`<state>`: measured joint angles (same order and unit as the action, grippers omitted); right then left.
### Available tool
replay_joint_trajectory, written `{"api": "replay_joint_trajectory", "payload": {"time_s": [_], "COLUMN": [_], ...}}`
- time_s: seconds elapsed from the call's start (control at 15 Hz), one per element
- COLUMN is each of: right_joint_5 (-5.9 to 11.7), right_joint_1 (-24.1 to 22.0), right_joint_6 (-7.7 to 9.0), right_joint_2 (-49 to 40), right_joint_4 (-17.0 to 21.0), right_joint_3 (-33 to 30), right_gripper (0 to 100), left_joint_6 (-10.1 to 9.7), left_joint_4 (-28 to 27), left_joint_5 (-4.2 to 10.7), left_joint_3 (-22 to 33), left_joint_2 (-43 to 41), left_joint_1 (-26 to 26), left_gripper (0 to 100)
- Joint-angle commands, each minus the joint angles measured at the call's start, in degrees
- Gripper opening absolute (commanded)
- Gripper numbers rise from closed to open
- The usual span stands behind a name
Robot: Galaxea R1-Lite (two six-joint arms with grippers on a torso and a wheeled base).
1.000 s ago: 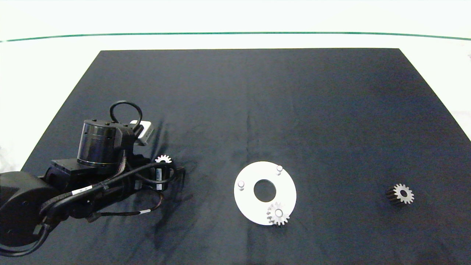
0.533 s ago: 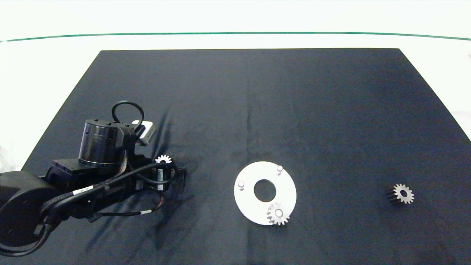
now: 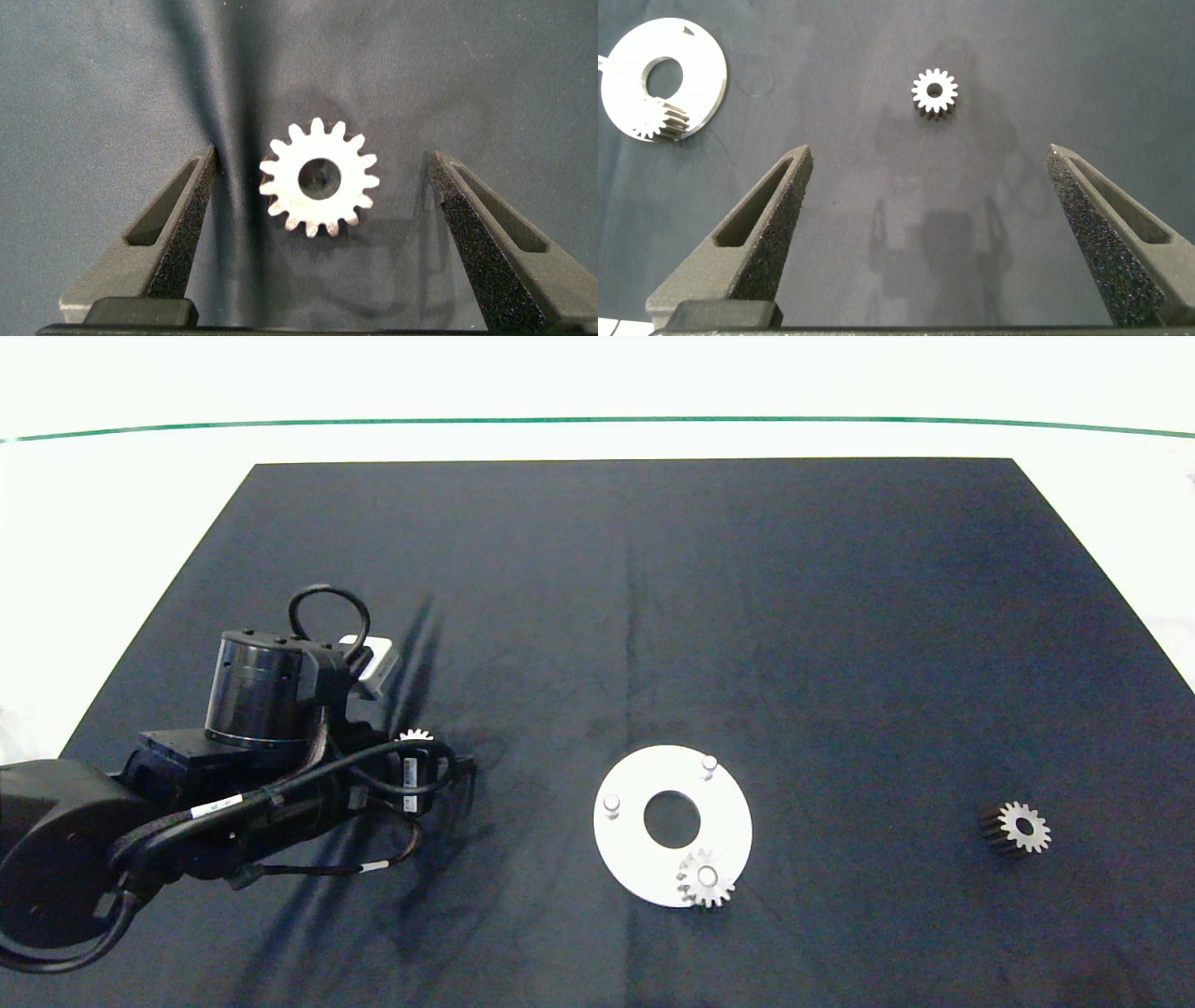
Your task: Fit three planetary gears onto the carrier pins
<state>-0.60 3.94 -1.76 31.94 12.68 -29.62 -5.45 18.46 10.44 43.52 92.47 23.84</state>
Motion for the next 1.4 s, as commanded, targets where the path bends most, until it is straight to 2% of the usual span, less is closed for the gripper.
{"api": "replay_joint_trajectory", "payload": {"time_s": [0.07, 0.73, 0.93, 1.4], "right_joint_5": [-0.02, -0.02, -0.02, -0.02], "right_joint_1": [0.02, 0.02, 0.02, 0.02], "right_joint_6": [0.0, 0.09, 0.0, 0.0], "right_joint_2": [0.05, 0.05, 0.23, -0.12], "right_joint_4": [0.07, 0.07, 0.07, 0.15], "right_joint_3": [-0.08, -0.26, -0.44, -0.44], "right_gripper": [100, 100, 100, 100], "left_joint_6": [0.7, 1.32, 1.76, 1.93], "left_joint_4": [0.44, 0.09, -2.11, -2.2], "left_joint_5": [1.08, 1.34, 1.34, 1.34], "left_joint_3": [0.25, 0.95, 1.48, -0.63], "left_joint_2": [-0.71, -1.67, -2.91, -1.85], "left_joint_1": [-0.03, -0.73, -0.73, -0.2], "left_gripper": [28, 28, 28, 28]}}
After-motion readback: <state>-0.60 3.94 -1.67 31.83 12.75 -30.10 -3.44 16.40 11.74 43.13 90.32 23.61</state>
